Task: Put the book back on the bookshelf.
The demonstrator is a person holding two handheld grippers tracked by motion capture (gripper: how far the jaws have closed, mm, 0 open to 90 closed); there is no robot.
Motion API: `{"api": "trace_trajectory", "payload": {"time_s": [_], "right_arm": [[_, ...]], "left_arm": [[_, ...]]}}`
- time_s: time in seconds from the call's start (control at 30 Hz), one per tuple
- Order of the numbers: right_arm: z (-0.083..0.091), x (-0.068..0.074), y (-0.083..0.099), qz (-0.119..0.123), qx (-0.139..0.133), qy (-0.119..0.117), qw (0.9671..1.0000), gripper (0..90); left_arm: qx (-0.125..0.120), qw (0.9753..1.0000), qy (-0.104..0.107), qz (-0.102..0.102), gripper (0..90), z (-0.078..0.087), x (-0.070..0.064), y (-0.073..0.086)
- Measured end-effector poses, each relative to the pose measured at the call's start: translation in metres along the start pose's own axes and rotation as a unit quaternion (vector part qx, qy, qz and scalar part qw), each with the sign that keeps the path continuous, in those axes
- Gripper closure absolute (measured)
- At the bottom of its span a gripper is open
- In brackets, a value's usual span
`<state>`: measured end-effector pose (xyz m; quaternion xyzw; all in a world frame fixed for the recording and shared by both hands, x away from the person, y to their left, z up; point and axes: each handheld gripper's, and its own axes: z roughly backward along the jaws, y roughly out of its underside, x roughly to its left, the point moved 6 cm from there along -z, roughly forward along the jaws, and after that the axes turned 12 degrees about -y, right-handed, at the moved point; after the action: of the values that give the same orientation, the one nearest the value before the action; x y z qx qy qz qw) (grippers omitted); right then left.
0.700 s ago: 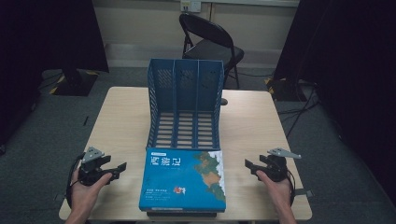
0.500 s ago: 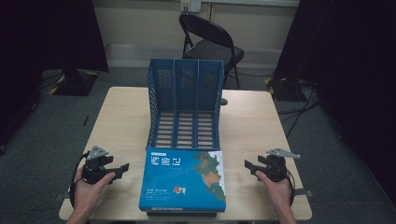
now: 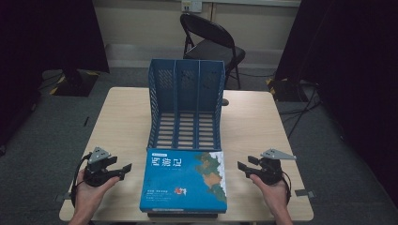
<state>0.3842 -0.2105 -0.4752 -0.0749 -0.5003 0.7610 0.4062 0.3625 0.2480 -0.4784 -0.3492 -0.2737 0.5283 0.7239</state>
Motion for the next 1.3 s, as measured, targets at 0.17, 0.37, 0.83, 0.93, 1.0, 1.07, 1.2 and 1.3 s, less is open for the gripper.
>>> {"api": "trace_trajectory", "payload": {"time_s": [0.17, 0.37, 0.83, 0.93, 1.0, 1.07, 1.2, 1.3], "right_arm": [[0.002, 0.016, -0.013, 0.022, -0.009, -0.026, 0.9994, 46.2], [-0.002, 0.042, -0.036, 0.053, -0.034, -0.067, 0.9957, 52.5], [-0.036, 0.054, -0.033, 0.052, -0.007, -0.094, 0.9942, 46.4], [-0.039, 0.057, -0.032, 0.056, -0.007, -0.094, 0.9940, 44.7], [-0.039, 0.056, -0.032, 0.054, -0.007, -0.096, 0.9939, 44.6], [-0.040, 0.056, -0.032, 0.054, -0.007, -0.097, 0.9938, 44.5], [-0.042, 0.054, -0.032, 0.055, -0.009, -0.102, 0.9933, 43.0], [-0.043, 0.055, -0.032, 0.048, -0.008, -0.101, 0.9938, 42.2]], "left_arm": [[-0.012, 0.9997, 0.016, -0.012, 34.7, 0.006, -0.011, -0.006], [-0.039, 0.9985, 0.037, -0.007, 41.3, 0.015, -0.022, -0.019], [-0.076, 0.9957, 0.049, -0.021, 53.8, 0.027, -0.048, -0.032], [-0.089, 0.9941, 0.059, -0.015, 53.3, 0.028, -0.052, -0.033], [-0.097, 0.9927, 0.071, -0.008, 49.7, 0.031, -0.053, -0.036], [-0.100, 0.9922, 0.074, -0.001, 49.1, 0.031, -0.054, -0.035], [-0.073, 0.9917, 0.106, -0.005, 47.5, 0.025, -0.057, -0.031], [-0.052, 0.9914, 0.120, 0.004, 54.6, 0.016, -0.060, -0.027]]}}
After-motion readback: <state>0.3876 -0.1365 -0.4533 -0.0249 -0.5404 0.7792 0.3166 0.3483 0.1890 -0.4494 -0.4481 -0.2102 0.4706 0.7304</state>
